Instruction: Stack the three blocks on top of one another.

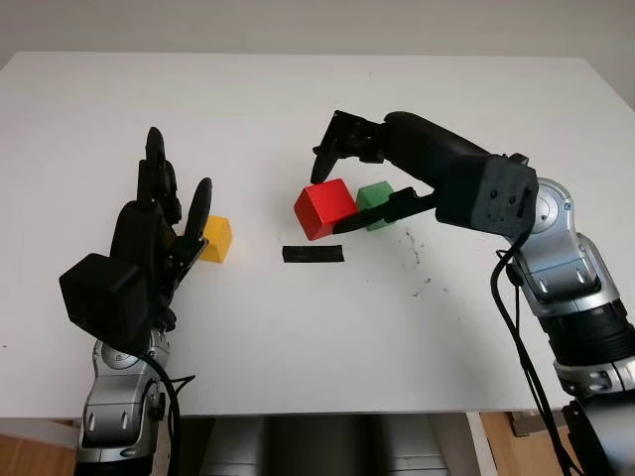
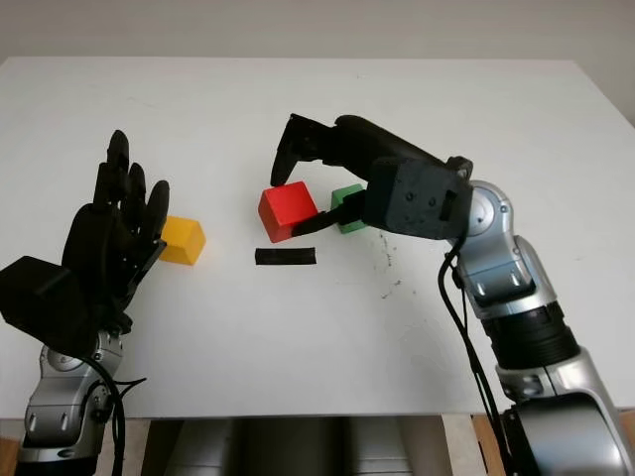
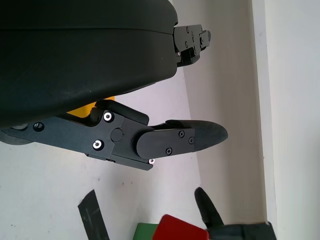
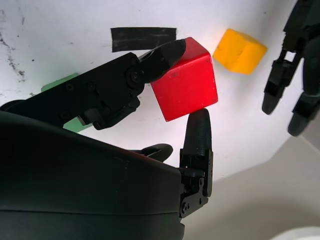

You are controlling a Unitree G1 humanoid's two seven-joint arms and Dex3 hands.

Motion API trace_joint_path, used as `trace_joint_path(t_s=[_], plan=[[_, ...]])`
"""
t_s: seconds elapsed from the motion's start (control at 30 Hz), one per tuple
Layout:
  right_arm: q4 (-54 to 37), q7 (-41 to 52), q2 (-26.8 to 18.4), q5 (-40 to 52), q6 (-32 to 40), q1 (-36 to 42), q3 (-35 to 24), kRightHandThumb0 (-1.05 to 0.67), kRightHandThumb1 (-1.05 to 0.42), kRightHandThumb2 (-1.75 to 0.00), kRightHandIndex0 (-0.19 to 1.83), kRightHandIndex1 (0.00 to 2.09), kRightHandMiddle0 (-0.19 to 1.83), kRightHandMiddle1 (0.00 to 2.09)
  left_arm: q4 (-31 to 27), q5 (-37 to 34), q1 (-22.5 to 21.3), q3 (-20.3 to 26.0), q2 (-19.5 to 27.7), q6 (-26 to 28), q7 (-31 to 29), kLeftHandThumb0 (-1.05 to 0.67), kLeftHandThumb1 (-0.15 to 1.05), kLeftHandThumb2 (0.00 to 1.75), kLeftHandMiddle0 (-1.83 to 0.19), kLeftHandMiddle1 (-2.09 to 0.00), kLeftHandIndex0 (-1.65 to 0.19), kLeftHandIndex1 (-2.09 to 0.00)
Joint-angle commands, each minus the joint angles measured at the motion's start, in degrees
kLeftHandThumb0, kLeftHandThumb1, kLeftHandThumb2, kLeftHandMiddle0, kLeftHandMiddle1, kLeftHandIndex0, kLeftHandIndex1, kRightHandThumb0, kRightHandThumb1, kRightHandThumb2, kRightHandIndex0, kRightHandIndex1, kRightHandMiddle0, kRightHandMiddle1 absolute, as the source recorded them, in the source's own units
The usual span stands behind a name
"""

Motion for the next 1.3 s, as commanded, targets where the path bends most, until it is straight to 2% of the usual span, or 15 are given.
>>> trace_joint_path(t_s=[0.0, 0.13, 0.53, 0.7, 1.27], plan=[[1.75, 0.64, 0.50, -0.34, -1.00, -2.66, 0.40, -0.42, -0.93, -0.06, 0.38, 0.06, 0.35, 1.69, -0.41, 0.12, -0.63, -0.21, -0.33, -0.23, 0.25, -0.58, 1.05, 0.46, 0.15, -0.05, 0.14, -0.05], [5.57, 2.25, 0.78, -1.56, -1.68, -4.87, 1.81, -0.43, -0.93, -0.06, 0.37, 0.06, 0.33, 1.67, -0.29, -0.15, -0.64, -0.13, -0.40, -1.07, 0.21, -0.59, 1.05, 0.50, 0.16, -0.05, 0.14, -0.05], [15.26, 3.03, 2.00, -4.84, -10.21, -7.79, 4.33, -0.46, -0.94, -0.06, 0.38, 0.06, 0.36, 1.72, 0.22, -1.56, -0.75, 0.04, -0.47, -1.83, -0.09, -0.64, 1.05, 0.50, 0.18, -0.05, 0.15, -0.05], [17.17, 2.78, 3.42, -5.54, -9.96, -7.70, 4.74, -0.44, -0.93, -0.05, 0.38, 0.05, 0.37, 1.76, 0.00, -1.53, -0.62, -0.12, -0.52, -1.76, -0.07, -0.64, 1.05, 0.50, 0.17, -0.05, 0.15, -0.05], [27.33, -1.43, 6.24, -8.55, -15.49, -9.41, 5.61, -0.44, -0.93, -0.06, 0.38, 0.05, 0.34, 1.82, -0.37, -0.66, -0.30, -0.24, -0.41, -1.49, 0.29, -0.63, 1.05, 0.50, 0.17, -0.05, 0.15, -0.05]])
